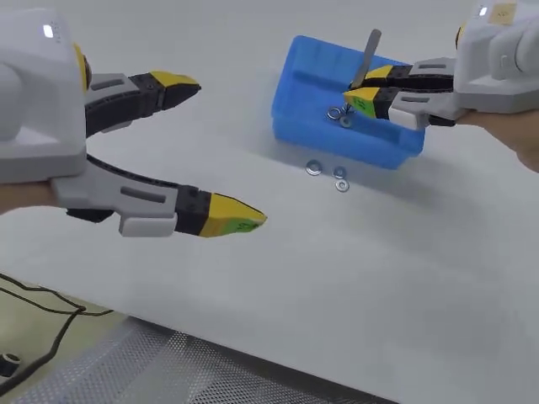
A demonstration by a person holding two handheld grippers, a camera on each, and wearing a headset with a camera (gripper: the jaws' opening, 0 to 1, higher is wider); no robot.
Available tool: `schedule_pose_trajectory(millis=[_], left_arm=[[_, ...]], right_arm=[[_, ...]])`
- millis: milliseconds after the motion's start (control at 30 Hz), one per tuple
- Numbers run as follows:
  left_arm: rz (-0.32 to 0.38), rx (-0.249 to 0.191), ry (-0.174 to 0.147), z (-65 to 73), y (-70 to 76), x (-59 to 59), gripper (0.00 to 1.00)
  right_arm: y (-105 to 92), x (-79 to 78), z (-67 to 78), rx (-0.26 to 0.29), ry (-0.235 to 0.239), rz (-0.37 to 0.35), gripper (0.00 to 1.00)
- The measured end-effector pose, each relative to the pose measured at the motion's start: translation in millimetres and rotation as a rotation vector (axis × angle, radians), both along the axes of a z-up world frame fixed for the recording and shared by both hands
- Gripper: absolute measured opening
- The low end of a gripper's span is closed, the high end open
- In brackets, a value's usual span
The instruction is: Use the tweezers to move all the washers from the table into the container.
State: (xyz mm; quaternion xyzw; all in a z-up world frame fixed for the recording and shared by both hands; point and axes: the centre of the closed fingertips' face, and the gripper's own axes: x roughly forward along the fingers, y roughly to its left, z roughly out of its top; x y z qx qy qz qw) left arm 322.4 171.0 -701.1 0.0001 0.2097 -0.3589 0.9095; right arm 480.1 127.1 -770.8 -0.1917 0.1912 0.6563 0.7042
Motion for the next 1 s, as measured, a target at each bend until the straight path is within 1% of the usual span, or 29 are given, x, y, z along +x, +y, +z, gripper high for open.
schedule_pose_trajectory(millis=[233,367,533,667,800,867,933,1000], left_arm=[[0.008,-0.006,0.003,0.4,1.6,-2.0,0.99],[0.007,-0.005,0.006,0.0,0.1,-2.9,0.99],[0.003,-0.006,0.006,0.6,-0.8,-2.1,0.99],[0.0,-0.005,0.007,0.1,0.3,-1.7,0.99],[-0.003,-0.005,0.008,-0.9,1.8,-2.7,0.98],[-0.004,-0.004,0.008,-1.2,2.7,-2.9,0.98],[-0.003,-0.004,0.007,-1.3,4.0,-2.7,0.98],[-0.004,-0.004,0.005,-0.8,5.4,-1.3,0.98]], right_arm=[[-0.3,1.7,-0.1,0.004,0.005,-0.007,0.11],[-0.7,1.1,0.0,0.006,0.008,-0.008,0.11],[-1.2,1.2,0.6,0.012,0.023,-0.014,0.11],[-0.7,2.7,4.1,0.029,0.03,-0.022,0.11],[-0.2,0.9,5.5,0.039,0.038,-0.02,0.1],[0.1,1.1,6.2,0.041,0.031,-0.02,0.09],[1.1,-1.8,7.2,0.047,0.047,-0.019,0.08],[2.0,-5.0,9.2,0.049,0.044,-0.015,0.08]])
